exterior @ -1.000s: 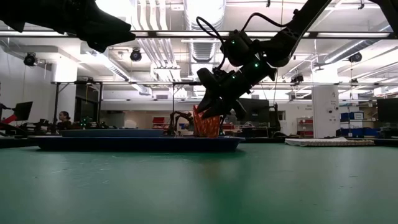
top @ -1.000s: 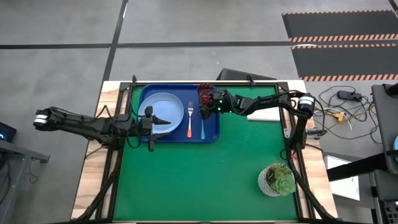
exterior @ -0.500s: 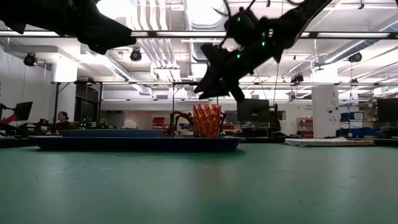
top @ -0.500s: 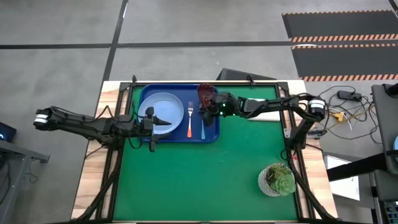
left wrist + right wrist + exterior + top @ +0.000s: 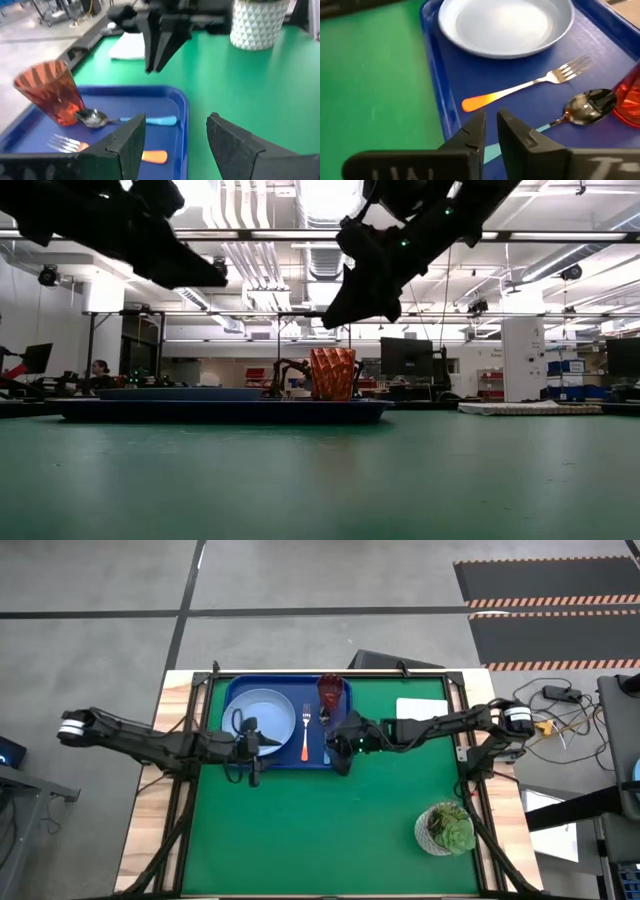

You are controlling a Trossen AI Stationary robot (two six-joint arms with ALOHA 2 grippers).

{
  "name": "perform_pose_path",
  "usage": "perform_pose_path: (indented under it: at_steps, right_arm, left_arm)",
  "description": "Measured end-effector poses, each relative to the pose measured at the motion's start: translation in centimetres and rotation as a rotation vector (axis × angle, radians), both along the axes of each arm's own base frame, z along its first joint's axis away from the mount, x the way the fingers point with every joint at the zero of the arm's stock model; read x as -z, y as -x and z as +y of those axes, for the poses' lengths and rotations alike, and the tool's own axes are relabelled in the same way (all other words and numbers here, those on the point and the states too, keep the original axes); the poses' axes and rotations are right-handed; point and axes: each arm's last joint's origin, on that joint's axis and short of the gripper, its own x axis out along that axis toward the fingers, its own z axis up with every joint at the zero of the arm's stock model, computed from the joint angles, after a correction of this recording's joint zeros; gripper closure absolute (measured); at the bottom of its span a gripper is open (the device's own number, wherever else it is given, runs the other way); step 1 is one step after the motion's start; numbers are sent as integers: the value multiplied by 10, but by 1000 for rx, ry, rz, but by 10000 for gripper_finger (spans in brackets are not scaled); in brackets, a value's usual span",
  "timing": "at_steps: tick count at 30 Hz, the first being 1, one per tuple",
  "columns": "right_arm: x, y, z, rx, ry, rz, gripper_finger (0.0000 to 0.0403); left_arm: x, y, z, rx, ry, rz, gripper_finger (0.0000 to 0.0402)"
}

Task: Pick and place plate/cup/fork/spoon on tray
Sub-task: Put the blue spoon on the blue serving tray to the right of the orange fork

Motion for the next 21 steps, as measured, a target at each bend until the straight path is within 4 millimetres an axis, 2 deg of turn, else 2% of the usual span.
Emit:
perform_pose_path:
  at_steps: [5,9,14,21]
  right_arm:
    - [-7,2,16,-88,69,-6,388]
    - [-23,9,26,-159,137,-48,393]
    - [-40,22,35,-216,198,-113,394]
    - [-46,42,40,-262,255,-159,394]
  left_arm:
    - [10,-13,-1,-43,37,68,218]
    - [18,-28,0,-122,88,87,245]
    - [27,-46,-2,-142,134,94,301]
    - [24,-72,-1,-152,118,132,394]
